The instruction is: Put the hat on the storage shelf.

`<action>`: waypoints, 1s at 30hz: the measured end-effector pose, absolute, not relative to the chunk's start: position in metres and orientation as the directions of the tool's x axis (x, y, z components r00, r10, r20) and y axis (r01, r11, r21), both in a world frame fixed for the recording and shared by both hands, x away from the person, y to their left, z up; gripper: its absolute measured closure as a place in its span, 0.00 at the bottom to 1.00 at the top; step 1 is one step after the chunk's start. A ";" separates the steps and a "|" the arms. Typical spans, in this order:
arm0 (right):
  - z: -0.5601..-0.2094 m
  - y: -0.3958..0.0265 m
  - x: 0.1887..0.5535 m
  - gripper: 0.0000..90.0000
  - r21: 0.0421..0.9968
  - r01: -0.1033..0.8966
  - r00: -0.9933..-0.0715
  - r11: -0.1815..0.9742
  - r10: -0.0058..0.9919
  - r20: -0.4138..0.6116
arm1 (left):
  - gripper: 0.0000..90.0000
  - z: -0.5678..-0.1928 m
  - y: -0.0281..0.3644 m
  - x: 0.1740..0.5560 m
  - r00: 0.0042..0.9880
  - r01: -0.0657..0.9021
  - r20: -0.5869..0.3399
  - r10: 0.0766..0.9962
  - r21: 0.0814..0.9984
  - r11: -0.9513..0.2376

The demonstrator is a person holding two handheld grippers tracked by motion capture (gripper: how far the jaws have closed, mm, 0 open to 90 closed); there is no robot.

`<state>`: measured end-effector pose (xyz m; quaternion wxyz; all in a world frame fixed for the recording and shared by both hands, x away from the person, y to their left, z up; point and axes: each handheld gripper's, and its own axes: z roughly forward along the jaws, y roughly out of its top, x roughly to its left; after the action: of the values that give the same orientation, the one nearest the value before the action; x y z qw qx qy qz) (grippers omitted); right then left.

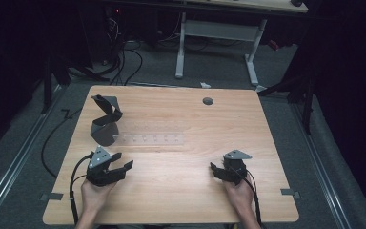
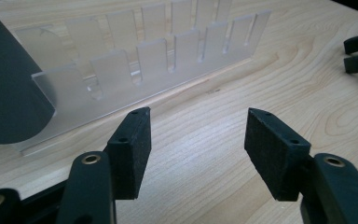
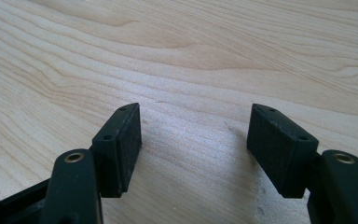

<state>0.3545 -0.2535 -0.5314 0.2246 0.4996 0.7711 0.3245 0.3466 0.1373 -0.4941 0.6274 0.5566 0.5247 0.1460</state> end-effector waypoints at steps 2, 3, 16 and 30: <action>-0.531 -0.253 0.354 0.39 0.725 0.626 -0.398 0.288 0.917 -0.020 | 0.46 -0.497 0.134 0.347 0.405 0.410 -0.501 0.765 0.847 0.338; -0.531 -0.254 0.355 0.39 0.725 0.625 -0.400 0.290 0.916 -0.022 | 0.46 -0.499 0.133 0.347 0.406 0.414 -0.500 0.765 0.847 0.334; -0.531 -0.253 0.354 0.39 0.725 0.625 -0.399 0.290 0.916 -0.022 | 0.45 -0.514 0.118 0.351 0.400 0.452 -0.480 0.781 0.844 0.287; -0.531 -0.254 0.355 0.39 0.725 0.625 -0.400 0.290 0.916 -0.022 | 0.44 -0.541 0.103 0.363 0.384 0.479 -0.378 0.843 0.862 0.169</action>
<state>0.3545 -0.2535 -0.5314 0.2245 0.4997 0.7711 0.3245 0.3627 0.1030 -0.5410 0.5509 0.6232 0.5300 0.1652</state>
